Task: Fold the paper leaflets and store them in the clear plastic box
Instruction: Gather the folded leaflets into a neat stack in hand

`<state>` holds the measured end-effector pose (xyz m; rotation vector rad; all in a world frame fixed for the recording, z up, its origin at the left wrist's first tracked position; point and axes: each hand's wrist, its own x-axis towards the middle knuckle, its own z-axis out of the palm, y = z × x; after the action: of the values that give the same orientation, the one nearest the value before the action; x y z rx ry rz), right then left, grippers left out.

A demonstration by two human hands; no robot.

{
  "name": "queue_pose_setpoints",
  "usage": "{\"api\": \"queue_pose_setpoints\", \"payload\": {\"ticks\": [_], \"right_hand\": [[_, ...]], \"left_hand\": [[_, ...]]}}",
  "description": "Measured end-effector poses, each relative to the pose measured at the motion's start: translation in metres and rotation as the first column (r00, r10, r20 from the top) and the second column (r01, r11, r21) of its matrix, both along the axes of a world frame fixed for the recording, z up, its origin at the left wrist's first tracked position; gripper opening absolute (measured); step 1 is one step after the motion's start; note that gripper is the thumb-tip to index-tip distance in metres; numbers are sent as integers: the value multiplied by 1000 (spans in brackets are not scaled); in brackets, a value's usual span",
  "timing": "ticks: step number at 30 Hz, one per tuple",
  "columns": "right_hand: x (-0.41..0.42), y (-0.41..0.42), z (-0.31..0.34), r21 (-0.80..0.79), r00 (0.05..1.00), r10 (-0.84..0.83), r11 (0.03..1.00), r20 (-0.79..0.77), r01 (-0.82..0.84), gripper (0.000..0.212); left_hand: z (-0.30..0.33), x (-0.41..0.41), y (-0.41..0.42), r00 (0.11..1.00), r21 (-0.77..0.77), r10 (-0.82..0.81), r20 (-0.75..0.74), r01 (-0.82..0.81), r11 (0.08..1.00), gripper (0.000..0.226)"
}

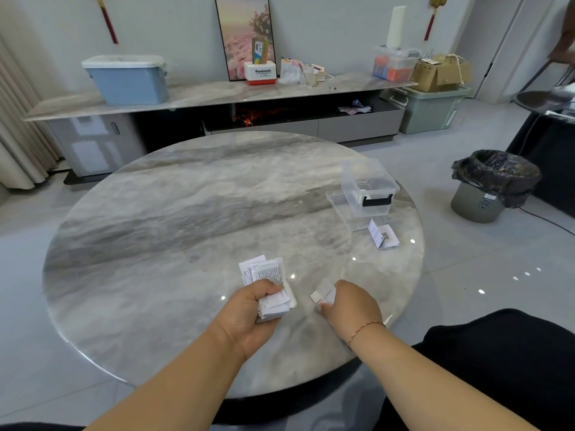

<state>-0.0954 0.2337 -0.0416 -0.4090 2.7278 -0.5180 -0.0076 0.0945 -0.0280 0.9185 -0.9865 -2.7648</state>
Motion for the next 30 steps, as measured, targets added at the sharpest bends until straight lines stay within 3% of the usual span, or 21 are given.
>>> {"api": "queue_pose_setpoints", "payload": {"ticks": [2,5,9,11,15,17,19,22,24,28,30], "right_hand": [[-1,2,0,-200,997,-66,977,35,72,23],[-3,-2,-2,-507,969,-162,829,187,237,35],[-2,-15,-5,-639,914,-217,659,344,397,24],[5,-20,-1,-691,891,-169,577,420,435,23],[23,-23,10,-778,814,65,348,577,523,31],[28,-22,11,-800,783,201,283,589,529,35],[30,-19,10,-845,790,311,279,529,456,34],[31,-15,9,-876,821,389,413,418,251,52],[32,-14,11,-862,822,418,481,386,160,61],[27,-16,16,-873,818,416,446,397,197,61],[25,-16,16,-872,809,422,442,409,210,60]], "left_hand": [[1,0,1,999,-78,-46,1,46,996,20],[6,1,2,991,-197,-135,-9,130,972,19],[11,1,7,979,-293,-203,-26,187,938,28],[12,1,10,973,-342,-232,-7,216,915,31],[16,0,13,958,-376,-288,-19,260,890,32],[17,0,12,949,-375,-315,-25,283,883,33],[16,-1,9,949,-383,-315,-12,287,878,36],[15,-2,6,954,-364,-299,37,291,885,62],[13,-1,7,962,-374,-265,59,268,888,61],[11,0,9,977,-443,-211,24,199,874,68],[15,1,12,976,-440,-217,-32,181,879,60]]}}
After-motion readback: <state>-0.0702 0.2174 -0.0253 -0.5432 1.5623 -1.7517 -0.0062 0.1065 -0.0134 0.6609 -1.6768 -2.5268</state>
